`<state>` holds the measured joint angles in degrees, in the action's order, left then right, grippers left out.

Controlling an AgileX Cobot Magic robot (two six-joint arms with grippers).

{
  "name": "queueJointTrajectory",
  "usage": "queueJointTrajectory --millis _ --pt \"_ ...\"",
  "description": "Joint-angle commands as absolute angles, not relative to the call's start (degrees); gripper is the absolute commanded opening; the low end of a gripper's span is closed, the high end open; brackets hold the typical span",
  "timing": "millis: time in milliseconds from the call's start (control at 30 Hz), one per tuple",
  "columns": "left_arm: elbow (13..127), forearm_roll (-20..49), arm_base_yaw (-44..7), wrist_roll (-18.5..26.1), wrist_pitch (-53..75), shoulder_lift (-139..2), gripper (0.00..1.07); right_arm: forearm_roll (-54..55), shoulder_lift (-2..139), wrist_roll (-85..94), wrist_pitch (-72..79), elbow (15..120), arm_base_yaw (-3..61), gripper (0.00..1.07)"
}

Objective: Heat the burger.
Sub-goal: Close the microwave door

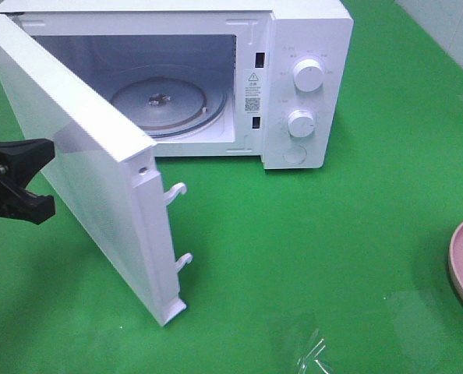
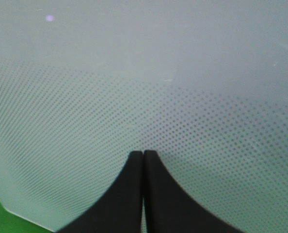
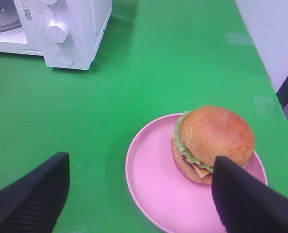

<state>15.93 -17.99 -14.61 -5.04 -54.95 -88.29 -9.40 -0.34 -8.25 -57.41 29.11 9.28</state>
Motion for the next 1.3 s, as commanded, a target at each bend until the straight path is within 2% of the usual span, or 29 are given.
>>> queueJointTrajectory --millis 33,533,933,1300 --pt "17.65 -15.7 -16.67 -4.47 -56.72 -89.21 0.0 -9.11 -1.66 -7.68 -57.35 28.99 8.94 0.76" --pt "30.37 -2.69 -27.1 0.0 -54.83 -98.55 0.0 -9.11 -1.66 -7.68 -57.35 28.99 8.94 0.76" --pt "42.34 3.04 -30.08 1.32 -51.51 -105.31 0.0 -9.11 -1.66 -7.68 -57.35 28.99 8.94 0.76" --pt "54.09 4.18 -31.0 1.43 -48.41 -112.24 0.0 -9.11 -1.66 -7.68 -57.35 28.99 8.94 0.76"
